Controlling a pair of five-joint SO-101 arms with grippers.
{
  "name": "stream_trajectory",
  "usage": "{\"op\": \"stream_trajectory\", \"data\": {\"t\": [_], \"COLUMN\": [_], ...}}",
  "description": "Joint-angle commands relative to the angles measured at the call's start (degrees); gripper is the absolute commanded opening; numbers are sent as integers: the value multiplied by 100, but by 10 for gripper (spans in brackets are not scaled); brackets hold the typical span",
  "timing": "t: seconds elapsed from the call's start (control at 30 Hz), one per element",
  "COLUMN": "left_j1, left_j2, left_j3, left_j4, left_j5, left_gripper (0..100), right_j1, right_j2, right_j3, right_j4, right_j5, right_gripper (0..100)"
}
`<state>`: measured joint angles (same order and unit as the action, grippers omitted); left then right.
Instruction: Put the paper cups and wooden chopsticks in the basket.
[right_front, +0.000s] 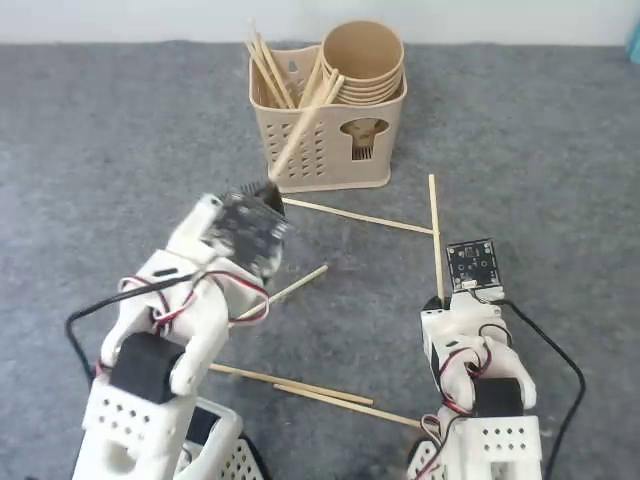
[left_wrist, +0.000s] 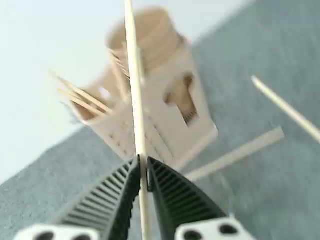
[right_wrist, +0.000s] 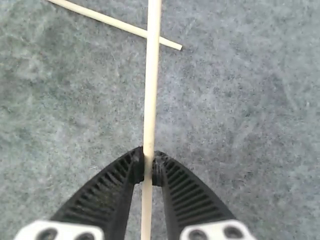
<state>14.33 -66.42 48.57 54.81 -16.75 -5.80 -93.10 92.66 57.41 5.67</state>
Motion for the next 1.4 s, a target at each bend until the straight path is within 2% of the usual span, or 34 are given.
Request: {"op": "stream_trajectory", "data": {"t": [0.0, 0.13, 0.27, 0.37, 0.83, 1.1, 1.37], "left_j1": [-369, -378, -378, -343, -299, -475, -774], "left_j2": [-114, -114, -105, 141, 3420, 5266, 6637], "left_j3": [-110, 189, 593, 593, -1587, -2677, -2782], "left_j4": [-1451, -3095, -5064, -5890, -6840, -6936, -8079], "left_j5": [888, 1512, 1591, 1609, 1582, 1574, 1574], "left_gripper": [13, 13, 13, 13, 13, 13, 16], "right_j1": [22, 22, 22, 22, 22, 22, 22], "right_j2": [-110, -110, -110, -110, -110, -110, -110], "right_j3": [-141, -141, -132, -132, -123, -123, -123], "right_j4": [48, 48, 48, 40, 4, -4, -4], "right_j5": [88, 88, 88, 88, 123, 132, 132], "right_gripper": [8, 8, 8, 8, 8, 8, 8]}}
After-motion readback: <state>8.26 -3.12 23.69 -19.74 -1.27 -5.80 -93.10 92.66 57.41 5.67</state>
